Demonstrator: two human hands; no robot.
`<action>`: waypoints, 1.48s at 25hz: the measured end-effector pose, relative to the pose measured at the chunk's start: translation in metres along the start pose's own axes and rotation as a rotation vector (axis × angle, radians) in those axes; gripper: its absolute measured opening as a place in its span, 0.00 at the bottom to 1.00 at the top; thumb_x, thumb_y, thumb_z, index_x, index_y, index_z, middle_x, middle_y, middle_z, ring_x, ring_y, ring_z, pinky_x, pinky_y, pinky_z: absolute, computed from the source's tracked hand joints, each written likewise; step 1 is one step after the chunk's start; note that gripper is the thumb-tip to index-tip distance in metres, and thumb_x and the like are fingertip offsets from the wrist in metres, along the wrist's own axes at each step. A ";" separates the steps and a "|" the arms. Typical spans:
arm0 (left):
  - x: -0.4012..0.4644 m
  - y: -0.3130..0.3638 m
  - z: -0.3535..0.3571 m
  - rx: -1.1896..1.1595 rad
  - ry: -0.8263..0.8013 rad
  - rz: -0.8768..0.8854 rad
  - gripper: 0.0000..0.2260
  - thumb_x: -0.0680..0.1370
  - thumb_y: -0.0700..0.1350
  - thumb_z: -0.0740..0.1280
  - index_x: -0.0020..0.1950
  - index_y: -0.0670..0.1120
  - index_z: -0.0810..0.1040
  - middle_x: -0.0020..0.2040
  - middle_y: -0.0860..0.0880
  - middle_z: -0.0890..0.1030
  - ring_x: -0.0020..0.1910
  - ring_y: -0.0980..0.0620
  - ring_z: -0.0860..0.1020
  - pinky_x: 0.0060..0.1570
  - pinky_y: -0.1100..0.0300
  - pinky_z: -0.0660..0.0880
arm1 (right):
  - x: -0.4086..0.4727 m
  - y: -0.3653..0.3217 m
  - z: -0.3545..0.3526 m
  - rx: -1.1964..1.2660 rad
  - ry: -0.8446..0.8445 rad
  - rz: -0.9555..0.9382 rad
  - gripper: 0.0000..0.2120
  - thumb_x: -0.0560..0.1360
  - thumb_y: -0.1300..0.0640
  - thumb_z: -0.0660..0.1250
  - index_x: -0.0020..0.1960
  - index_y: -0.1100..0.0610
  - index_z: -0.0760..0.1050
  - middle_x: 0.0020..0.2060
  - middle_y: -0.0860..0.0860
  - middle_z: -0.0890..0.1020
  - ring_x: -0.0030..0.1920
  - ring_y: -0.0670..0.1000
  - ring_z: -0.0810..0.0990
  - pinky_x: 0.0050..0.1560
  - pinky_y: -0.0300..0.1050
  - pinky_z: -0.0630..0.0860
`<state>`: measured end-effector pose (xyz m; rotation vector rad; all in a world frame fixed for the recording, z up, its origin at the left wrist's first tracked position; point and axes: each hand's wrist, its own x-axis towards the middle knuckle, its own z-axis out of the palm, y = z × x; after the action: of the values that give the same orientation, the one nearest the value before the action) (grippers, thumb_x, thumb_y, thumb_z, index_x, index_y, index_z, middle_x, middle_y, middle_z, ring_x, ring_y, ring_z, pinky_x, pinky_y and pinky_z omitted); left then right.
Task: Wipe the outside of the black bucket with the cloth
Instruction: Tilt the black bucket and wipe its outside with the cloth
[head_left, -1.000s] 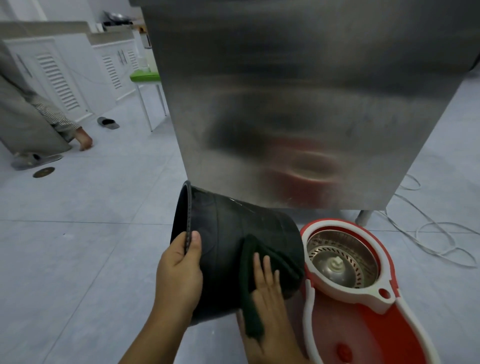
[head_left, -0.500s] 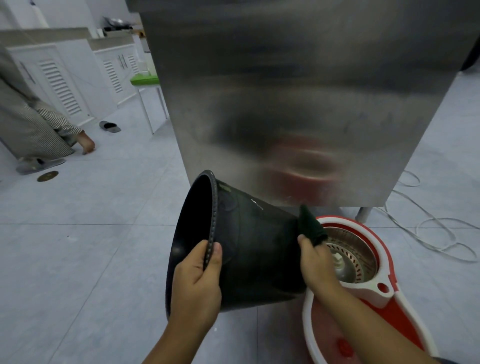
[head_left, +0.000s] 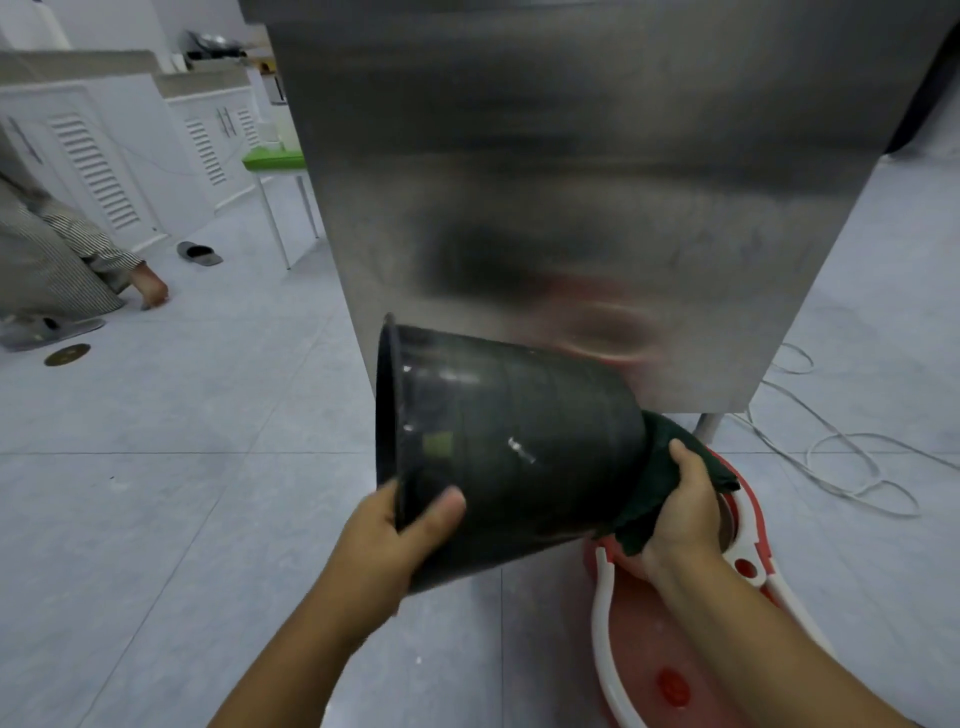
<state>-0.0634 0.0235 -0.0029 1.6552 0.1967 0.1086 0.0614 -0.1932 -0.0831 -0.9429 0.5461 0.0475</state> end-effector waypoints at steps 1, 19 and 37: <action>0.003 0.001 0.000 -0.113 0.113 -0.044 0.18 0.68 0.63 0.68 0.50 0.52 0.81 0.44 0.53 0.87 0.45 0.54 0.84 0.45 0.59 0.79 | -0.006 0.000 0.001 -0.059 -0.011 -0.042 0.26 0.67 0.39 0.72 0.60 0.51 0.79 0.54 0.53 0.85 0.56 0.59 0.82 0.60 0.59 0.77; 0.019 -0.026 0.024 -0.027 0.410 -0.027 0.20 0.76 0.59 0.57 0.51 0.47 0.81 0.43 0.49 0.85 0.45 0.53 0.83 0.43 0.60 0.79 | -0.067 0.076 0.020 -1.115 -0.637 -1.171 0.19 0.79 0.51 0.58 0.69 0.40 0.67 0.80 0.41 0.53 0.80 0.49 0.48 0.77 0.54 0.40; 0.017 -0.022 0.035 0.000 0.310 0.078 0.17 0.72 0.58 0.59 0.42 0.49 0.81 0.36 0.51 0.84 0.37 0.61 0.81 0.33 0.72 0.76 | -0.064 0.042 0.020 -1.065 -0.611 -1.110 0.24 0.78 0.49 0.58 0.70 0.29 0.60 0.78 0.31 0.52 0.80 0.46 0.47 0.78 0.48 0.38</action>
<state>-0.0419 -0.0058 -0.0290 1.6402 0.3669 0.4254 0.0033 -0.1403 -0.0759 -2.0560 -0.7151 -0.4004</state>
